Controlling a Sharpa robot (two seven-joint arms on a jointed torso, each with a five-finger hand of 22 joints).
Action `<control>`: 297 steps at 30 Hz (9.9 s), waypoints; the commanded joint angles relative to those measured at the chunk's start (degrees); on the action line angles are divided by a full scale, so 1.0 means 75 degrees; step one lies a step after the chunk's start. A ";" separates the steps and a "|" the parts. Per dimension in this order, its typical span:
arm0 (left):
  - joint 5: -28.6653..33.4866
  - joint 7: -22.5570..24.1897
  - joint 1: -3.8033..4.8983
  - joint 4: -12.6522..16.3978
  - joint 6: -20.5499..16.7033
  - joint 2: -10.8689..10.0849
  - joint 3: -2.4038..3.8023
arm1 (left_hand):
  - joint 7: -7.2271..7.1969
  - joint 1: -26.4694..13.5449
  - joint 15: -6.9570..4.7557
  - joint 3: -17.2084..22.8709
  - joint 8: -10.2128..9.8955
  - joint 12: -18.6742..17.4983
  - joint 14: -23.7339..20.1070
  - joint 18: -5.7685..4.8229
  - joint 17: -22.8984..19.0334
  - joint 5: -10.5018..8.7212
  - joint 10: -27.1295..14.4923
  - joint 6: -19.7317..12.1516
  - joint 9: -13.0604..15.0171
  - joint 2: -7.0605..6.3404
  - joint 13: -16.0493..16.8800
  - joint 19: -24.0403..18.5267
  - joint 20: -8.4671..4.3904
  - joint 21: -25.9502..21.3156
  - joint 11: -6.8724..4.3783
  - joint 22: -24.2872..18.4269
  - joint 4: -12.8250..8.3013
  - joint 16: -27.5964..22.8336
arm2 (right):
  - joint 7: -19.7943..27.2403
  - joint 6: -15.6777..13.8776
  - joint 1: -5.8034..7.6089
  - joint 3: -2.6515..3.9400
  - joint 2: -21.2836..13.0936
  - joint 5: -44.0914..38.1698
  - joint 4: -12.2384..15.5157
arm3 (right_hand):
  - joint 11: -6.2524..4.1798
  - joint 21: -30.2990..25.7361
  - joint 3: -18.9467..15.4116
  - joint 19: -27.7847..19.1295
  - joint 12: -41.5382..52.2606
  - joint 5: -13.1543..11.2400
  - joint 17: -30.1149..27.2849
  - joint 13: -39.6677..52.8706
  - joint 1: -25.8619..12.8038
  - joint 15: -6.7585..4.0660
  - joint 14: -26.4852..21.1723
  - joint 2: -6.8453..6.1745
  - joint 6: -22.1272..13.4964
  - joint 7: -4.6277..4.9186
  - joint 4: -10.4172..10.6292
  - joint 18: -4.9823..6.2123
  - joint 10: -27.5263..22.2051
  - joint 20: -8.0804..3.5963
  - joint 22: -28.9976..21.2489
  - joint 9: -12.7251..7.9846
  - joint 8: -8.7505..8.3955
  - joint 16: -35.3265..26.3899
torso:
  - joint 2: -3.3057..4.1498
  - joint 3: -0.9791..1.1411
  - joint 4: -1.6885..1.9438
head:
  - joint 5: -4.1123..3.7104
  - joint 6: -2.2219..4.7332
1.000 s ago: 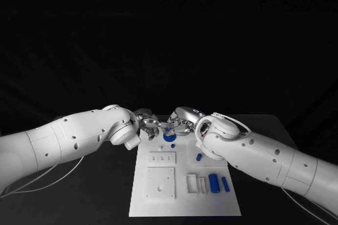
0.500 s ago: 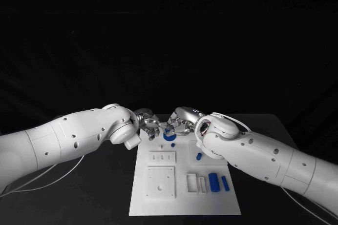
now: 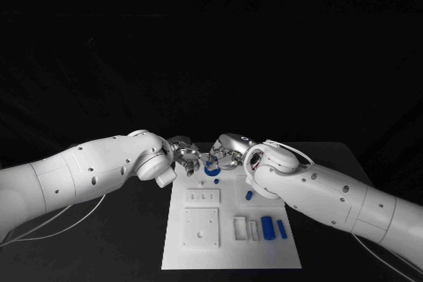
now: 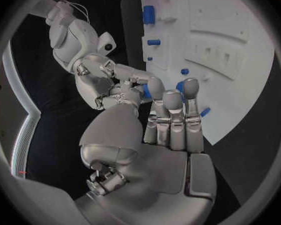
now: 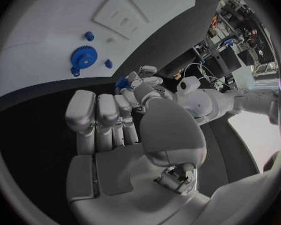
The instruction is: Assemble the parts on the task board
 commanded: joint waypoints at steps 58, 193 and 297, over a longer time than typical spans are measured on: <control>-0.3198 -0.1616 -0.0798 0.0467 -0.1679 0.0262 -0.0607 | -0.0183 -0.0200 -0.0180 0.0810 0.0090 0.0172 0.0526 -0.0050 0.0971 0.0884 0.0497 0.0388 0.0652 0.0086 0.0187 0.0409 -0.0139 0.0113 -0.0183 0.0147 -0.0855 0.0479 | 0.1270 -0.1429 0.0019 0.0836 -0.1309 0.2260 -0.0145 | 0.0286 -0.1149 0.0457 -0.0015 -0.0366 0.0153 -0.0538 -0.0797 0.0331 0.0203 -0.0219 -0.0873 -0.1195 0.0292 0.0473 0.0239 -0.0663 0.0280 0.0871 -0.0335 0.0029 -0.0449 | -0.0218 0.0160 0.0004 | 0.0148 -0.0642; -0.3565 -0.1716 -0.1045 0.0117 -0.1024 0.0647 -0.0672 | -0.0379 -0.0159 -0.0153 0.0660 0.0514 0.0711 0.0839 0.0019 0.1642 0.0994 0.0570 0.0787 0.1974 -0.0135 -0.0102 0.0470 -0.0041 0.0426 -0.0204 0.0179 -0.0572 0.0656 | 0.0899 -0.1160 -0.0106 0.0836 -0.0929 0.2197 -0.0489 | 0.0150 -0.1117 0.0254 0.0025 -0.0430 0.0181 -0.0406 -0.0687 0.0249 0.0094 -0.0151 -0.0696 -0.0675 0.0057 0.0609 0.0160 -0.0615 0.0150 0.0878 0.1207 0.0017 -0.0462 | -0.0206 0.0170 -0.0003 | 0.0071 -0.0897; -0.2951 -0.0884 -0.0230 -0.1838 0.1368 0.0647 0.0368 | 0.0456 -0.0387 0.0161 -0.0995 0.0030 0.0875 0.0106 0.0115 0.0907 -0.2332 -0.0092 -0.0739 -0.4759 -0.0293 0.0229 0.0267 0.0192 -0.0152 0.0249 0.0150 0.1178 0.0625 | 0.0939 -0.1183 -0.0285 0.0838 -0.0988 0.2290 -0.0582 | 0.0153 -0.1162 0.0215 0.0045 -0.0436 0.0315 -0.0408 -0.0699 0.0095 0.0092 -0.0134 -0.0672 -0.0758 0.0066 0.0725 0.0162 -0.0604 0.0147 0.0872 0.1200 0.0014 -0.0461 | -0.0109 0.0132 -0.0095 | 0.0109 -0.0447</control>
